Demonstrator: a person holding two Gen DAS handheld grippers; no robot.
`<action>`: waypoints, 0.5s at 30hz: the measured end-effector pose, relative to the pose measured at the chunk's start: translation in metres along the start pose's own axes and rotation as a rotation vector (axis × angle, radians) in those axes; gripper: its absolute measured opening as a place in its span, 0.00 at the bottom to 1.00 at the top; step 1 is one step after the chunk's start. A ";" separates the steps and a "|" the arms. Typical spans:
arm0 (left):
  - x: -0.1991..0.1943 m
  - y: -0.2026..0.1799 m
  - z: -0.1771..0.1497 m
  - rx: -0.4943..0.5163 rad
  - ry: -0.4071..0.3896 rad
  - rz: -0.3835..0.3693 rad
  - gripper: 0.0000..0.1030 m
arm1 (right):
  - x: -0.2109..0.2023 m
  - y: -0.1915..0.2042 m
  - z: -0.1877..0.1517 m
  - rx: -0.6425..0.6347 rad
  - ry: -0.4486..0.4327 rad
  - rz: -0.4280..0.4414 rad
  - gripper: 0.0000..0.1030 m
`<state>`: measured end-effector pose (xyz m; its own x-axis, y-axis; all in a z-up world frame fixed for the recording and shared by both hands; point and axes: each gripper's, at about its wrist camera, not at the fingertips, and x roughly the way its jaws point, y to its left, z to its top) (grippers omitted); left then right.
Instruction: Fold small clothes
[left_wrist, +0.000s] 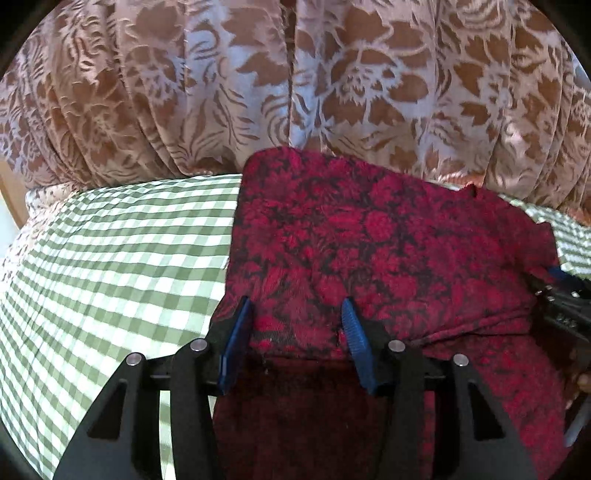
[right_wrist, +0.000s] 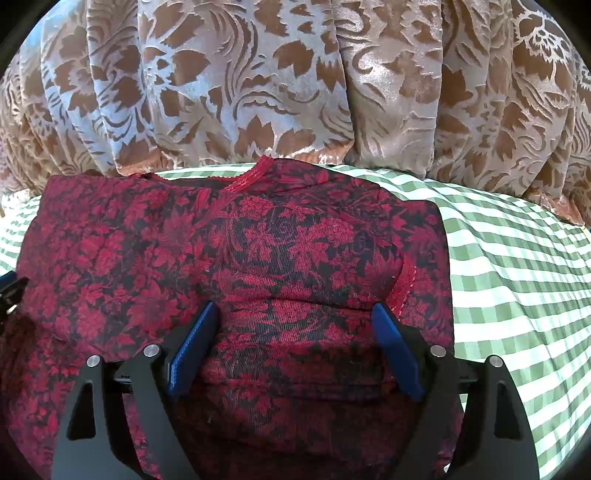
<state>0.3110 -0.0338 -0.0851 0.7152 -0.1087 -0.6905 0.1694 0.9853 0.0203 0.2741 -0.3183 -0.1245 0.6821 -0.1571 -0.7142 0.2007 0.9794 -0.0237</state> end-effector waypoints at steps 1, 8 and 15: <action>-0.007 0.002 -0.003 -0.009 -0.005 -0.004 0.49 | 0.000 0.000 -0.001 0.002 0.000 -0.001 0.82; -0.036 0.008 -0.023 -0.044 -0.016 -0.041 0.53 | -0.005 0.000 -0.001 -0.003 -0.009 -0.003 0.83; -0.057 0.017 -0.050 -0.056 -0.004 -0.048 0.56 | -0.022 -0.003 0.000 0.004 0.029 -0.016 0.97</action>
<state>0.2397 -0.0047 -0.0816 0.7097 -0.1562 -0.6870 0.1654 0.9848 -0.0529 0.2579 -0.3181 -0.1087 0.6581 -0.1688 -0.7337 0.2141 0.9763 -0.0326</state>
